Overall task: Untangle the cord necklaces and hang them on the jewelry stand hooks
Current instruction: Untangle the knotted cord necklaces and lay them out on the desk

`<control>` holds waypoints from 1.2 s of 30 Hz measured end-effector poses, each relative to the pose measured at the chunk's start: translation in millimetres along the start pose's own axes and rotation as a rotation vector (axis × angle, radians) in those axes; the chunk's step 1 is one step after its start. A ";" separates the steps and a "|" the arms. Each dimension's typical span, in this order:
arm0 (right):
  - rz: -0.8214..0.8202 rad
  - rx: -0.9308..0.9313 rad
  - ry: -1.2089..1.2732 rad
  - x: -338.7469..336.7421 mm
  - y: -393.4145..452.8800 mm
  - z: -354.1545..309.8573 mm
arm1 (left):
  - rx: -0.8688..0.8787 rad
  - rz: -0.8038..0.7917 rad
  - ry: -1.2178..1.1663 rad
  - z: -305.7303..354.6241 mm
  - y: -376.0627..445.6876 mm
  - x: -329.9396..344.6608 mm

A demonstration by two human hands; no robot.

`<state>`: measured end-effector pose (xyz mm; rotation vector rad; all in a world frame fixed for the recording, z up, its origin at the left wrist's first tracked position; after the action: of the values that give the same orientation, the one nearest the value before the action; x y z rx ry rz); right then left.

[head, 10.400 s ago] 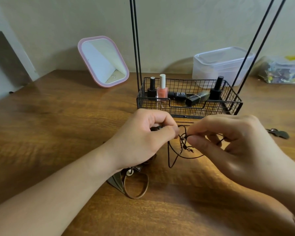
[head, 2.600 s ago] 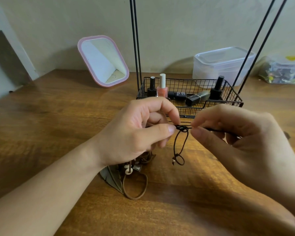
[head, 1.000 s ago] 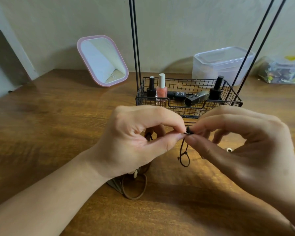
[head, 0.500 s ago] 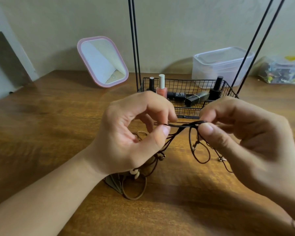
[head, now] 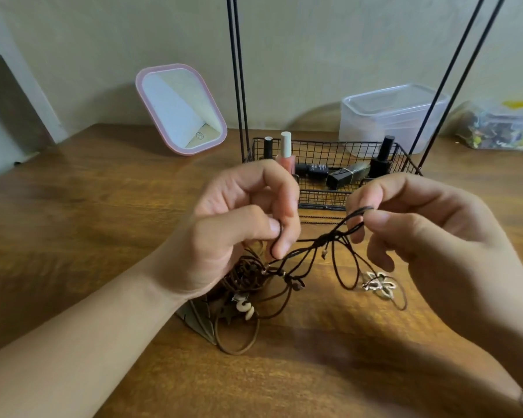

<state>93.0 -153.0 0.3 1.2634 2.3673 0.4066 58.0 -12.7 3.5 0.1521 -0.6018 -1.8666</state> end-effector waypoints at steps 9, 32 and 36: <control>-0.052 0.078 0.285 3.1 3.2 4.6 | -0.057 0.013 0.458 -0.5 -3.5 4.5; -0.133 0.150 0.413 2.9 5.2 10.9 | 0.025 -0.012 0.950 3.2 -5.9 9.5; -0.161 0.121 0.021 1.6 2.9 4.9 | 0.013 -0.033 1.017 3.3 -5.1 11.0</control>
<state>96.7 -149.8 -3.0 1.1127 2.5218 0.2308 48.2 -20.3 5.9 1.0417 0.1008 -1.5464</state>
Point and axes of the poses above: each hand's wrist, its own y-axis towards the middle knuckle, its own x-axis out of the palm, z = x × y, the point moved 9 cm from there along y, towards the middle knuckle, and after that the axes turned 11 degrees about -y, right-handed, at the moved point
